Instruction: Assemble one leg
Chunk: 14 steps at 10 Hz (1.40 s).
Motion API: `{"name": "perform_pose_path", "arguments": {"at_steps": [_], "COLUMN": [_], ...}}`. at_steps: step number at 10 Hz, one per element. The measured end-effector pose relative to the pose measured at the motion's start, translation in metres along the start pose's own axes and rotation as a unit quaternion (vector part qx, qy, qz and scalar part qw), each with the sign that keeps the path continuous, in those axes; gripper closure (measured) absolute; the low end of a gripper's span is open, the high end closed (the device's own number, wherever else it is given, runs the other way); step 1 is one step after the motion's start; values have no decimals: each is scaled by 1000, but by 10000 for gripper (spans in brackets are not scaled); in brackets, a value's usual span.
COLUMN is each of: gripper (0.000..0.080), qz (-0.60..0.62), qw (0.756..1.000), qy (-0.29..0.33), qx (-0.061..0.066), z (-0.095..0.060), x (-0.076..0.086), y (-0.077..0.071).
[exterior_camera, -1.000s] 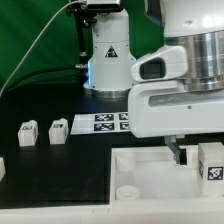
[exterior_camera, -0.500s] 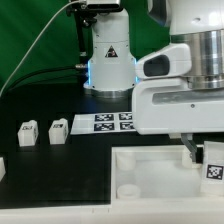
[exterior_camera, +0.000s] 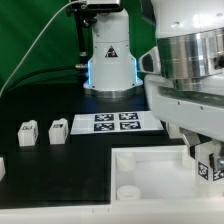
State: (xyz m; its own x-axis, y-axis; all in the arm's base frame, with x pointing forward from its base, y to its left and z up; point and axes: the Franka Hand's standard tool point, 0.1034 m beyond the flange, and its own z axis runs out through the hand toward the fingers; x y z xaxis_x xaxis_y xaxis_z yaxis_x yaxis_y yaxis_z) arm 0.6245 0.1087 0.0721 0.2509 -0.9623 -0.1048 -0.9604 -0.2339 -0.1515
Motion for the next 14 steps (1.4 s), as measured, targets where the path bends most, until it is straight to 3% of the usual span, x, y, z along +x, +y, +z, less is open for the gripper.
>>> {"name": "perform_pose_path", "arguments": {"at_steps": [2,3,6,8,10,11,12,14], "gripper": [496,496,496,489,244,244,169,156], "qz": [158,264,398,367,366,365,363,356], "qw": [987,964,917,930,930,930,931,933], "qy": [-23,-36,-33,-31,-31,-31,-33,-42], "qx": [6,12,9,4,4,4,5,14], "z": [0,1,0,2,2,3,-1,-22], "x": [-2,-2,1,0,0,0,-3,-19], "y": [0,-1,0,3,3,4,2,-4]}}
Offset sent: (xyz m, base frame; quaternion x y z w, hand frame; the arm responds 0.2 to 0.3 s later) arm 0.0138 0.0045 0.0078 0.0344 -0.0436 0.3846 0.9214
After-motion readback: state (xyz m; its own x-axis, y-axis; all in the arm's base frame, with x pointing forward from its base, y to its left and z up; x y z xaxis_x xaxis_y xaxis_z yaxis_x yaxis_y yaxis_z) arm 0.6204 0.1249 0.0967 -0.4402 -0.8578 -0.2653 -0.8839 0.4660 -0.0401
